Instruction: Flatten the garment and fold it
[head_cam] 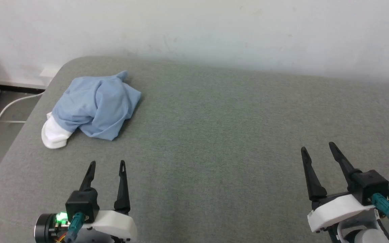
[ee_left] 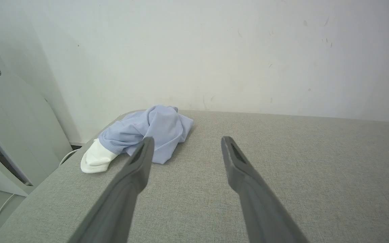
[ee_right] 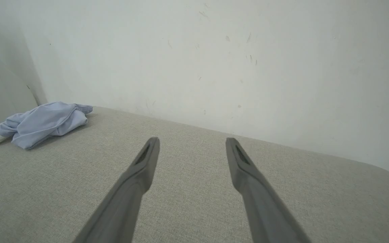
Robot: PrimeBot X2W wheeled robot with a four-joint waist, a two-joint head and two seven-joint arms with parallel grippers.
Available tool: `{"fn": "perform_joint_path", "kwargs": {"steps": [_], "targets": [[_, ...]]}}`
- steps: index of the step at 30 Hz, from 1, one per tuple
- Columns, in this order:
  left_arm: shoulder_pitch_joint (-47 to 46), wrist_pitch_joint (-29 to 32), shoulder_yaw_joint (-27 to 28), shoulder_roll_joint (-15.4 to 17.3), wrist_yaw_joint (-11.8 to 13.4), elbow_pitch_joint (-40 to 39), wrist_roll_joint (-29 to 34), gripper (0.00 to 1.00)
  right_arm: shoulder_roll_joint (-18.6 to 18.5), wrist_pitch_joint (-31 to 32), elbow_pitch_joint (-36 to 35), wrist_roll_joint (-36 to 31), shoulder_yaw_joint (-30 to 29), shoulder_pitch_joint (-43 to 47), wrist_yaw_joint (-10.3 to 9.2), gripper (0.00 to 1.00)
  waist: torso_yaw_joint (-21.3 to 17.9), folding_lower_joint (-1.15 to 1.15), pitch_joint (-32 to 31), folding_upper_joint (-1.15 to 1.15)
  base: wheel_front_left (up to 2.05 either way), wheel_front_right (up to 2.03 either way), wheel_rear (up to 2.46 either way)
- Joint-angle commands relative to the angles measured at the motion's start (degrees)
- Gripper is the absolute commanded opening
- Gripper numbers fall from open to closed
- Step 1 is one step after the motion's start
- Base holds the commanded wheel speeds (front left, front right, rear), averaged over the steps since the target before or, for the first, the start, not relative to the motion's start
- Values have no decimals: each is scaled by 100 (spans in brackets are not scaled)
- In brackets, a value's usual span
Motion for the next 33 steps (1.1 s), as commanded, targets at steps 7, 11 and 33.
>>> {"fn": "perform_joint_path", "kwargs": {"steps": [7,11,33], "targets": [[94,-137,-55,1,102,-6,-20,100,12,-138,36,40,25,100,-6,100,404,0,-43,0,0,0,0],[111,-185,-44,13,110,-3,-37,100,12,-186,35,52,54,111,-7,100,568,0,-55,0,0,0,0],[209,-436,-75,61,162,32,-29,100,16,-437,256,150,128,203,-9,100,1472,0,-186,0,0,0,0]]}}
